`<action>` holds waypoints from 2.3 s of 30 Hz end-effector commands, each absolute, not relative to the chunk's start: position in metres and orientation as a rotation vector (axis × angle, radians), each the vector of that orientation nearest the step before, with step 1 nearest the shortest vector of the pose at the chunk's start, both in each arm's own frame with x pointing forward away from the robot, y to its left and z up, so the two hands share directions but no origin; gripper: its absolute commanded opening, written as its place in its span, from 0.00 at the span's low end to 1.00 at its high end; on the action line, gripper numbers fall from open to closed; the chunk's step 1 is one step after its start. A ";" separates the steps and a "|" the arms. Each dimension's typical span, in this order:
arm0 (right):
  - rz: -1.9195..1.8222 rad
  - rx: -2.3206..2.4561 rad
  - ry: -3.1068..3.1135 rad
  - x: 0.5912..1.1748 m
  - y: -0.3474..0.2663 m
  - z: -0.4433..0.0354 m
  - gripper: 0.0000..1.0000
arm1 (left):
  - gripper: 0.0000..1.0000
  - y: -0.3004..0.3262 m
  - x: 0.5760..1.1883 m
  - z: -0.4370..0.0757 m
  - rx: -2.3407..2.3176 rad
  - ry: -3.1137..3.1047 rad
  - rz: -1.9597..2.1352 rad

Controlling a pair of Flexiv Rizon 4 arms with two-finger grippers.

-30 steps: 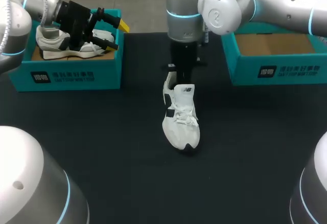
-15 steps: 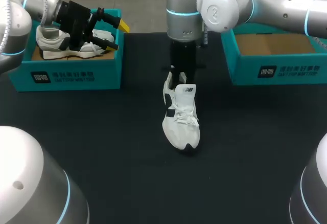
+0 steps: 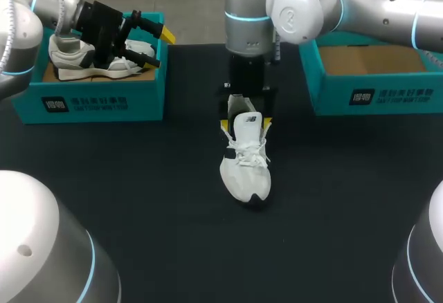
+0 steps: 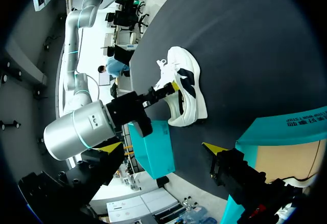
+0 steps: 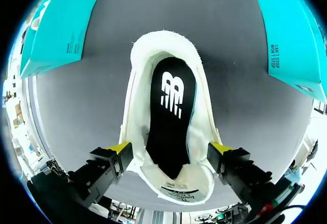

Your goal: Take the shoe out of the shoebox, open the shoe tongue, remove and reinsert the insole, then place the shoe into the shoebox

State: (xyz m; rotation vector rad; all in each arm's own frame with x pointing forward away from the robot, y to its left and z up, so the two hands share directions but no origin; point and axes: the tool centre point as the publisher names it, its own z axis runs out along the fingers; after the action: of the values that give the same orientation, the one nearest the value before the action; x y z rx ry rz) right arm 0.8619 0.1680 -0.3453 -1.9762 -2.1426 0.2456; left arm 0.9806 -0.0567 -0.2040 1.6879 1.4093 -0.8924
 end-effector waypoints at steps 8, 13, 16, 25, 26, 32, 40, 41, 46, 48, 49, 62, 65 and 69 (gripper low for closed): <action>0.265 -1.978 -2.135 0.855 0.172 -0.332 1.00 | 1.00 -0.056 0.980 -0.204 1.691 1.410 -0.890; 0.273 -1.986 -2.120 0.849 0.171 -0.327 1.00 | 1.00 -0.056 0.980 -0.204 1.691 1.410 -0.890; 0.279 -1.991 -2.109 0.843 0.171 -0.323 1.00 | 1.00 -0.056 0.980 -0.204 1.691 1.410 -0.890; 0.295 -2.029 -2.053 0.812 0.164 -0.303 1.00 | 1.00 -0.056 0.980 -0.204 1.691 1.410 -0.890; 0.296 -2.035 -2.048 0.808 0.163 -0.300 1.00 | 1.00 -0.056 0.980 -0.204 1.691 1.410 -0.890; 0.272 -2.062 -2.028 0.789 0.160 -0.282 1.00 | 1.00 -0.056 0.980 -0.204 1.691 1.410 -0.890; 0.271 -2.062 -2.007 0.773 0.159 -0.273 0.10 | 1.00 -0.056 0.980 -0.204 1.691 1.410 -0.890; 0.260 -2.065 -2.007 0.772 0.159 -0.271 0.00 | 1.00 -0.056 0.980 -0.204 1.691 1.410 -0.890; 0.229 -2.062 -2.016 0.774 0.160 -0.273 0.00 | 1.00 -0.056 0.980 -0.204 1.691 1.410 -0.890; 0.224 -2.063 -2.032 0.779 0.158 -0.277 0.00 | 1.00 -0.056 0.980 -0.204 1.691 1.410 -0.890; 0.192 -2.067 -2.048 0.782 0.158 -0.280 0.00 | 1.00 -0.056 0.980 -0.204 1.691 1.410 -0.890; 0.095 -2.075 -2.224 0.820 0.166 -0.306 0.00 | 1.00 -0.056 0.980 -0.204 1.691 1.410 -0.890; 0.081 -2.065 -2.253 0.828 0.168 -0.316 0.00 | 1.00 -0.056 0.980 -0.204 1.691 1.410 -0.890; 0.041 -2.068 -2.277 0.835 0.169 -0.325 0.00 | 1.00 -0.056 0.980 -0.204 1.691 1.410 -0.890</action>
State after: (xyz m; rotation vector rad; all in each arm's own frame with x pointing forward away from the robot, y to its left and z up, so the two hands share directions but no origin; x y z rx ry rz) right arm 0.8326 0.1639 -0.3168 -2.0700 -2.2741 0.0386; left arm 0.9806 -0.0567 -0.2040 1.6878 1.4093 -0.8923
